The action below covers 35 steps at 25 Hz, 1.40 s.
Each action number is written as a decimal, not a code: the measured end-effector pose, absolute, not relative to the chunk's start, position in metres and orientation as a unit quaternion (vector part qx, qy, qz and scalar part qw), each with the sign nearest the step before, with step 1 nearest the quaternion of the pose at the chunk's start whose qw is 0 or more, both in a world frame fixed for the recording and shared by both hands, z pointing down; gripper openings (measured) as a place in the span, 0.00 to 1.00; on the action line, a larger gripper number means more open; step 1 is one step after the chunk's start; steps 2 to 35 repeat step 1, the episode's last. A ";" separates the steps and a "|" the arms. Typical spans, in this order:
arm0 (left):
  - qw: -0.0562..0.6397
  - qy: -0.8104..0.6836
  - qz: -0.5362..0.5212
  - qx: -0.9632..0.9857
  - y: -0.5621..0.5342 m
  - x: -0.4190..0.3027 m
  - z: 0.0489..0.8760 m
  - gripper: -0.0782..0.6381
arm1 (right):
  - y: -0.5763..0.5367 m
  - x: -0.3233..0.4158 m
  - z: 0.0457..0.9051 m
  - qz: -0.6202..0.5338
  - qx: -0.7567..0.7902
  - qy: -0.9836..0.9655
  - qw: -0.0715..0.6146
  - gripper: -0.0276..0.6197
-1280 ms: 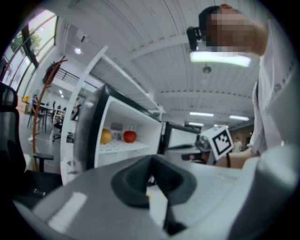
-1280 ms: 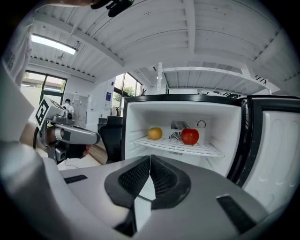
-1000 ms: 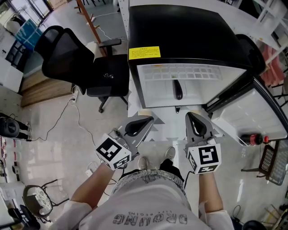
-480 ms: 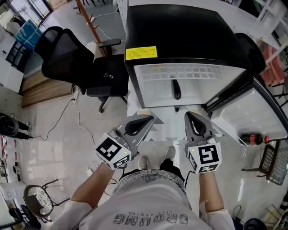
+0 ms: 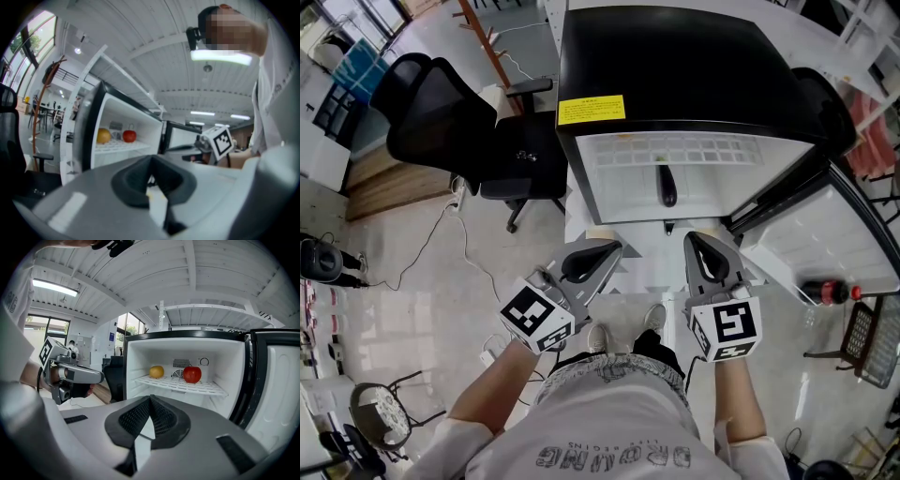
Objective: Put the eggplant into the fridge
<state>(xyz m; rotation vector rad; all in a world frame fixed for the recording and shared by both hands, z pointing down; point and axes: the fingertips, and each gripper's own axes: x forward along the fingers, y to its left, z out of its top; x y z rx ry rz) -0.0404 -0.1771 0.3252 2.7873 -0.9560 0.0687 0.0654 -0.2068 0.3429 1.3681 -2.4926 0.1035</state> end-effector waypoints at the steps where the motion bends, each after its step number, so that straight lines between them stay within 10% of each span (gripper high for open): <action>1: 0.097 -0.323 0.024 0.941 -0.177 -0.040 0.325 0.12 | -0.207 0.066 0.343 0.036 0.475 -0.867 0.148 0.05; 35: 0.097 -0.323 0.024 0.941 -0.177 -0.040 0.325 0.12 | -0.207 0.066 0.343 0.036 0.475 -0.867 0.148 0.05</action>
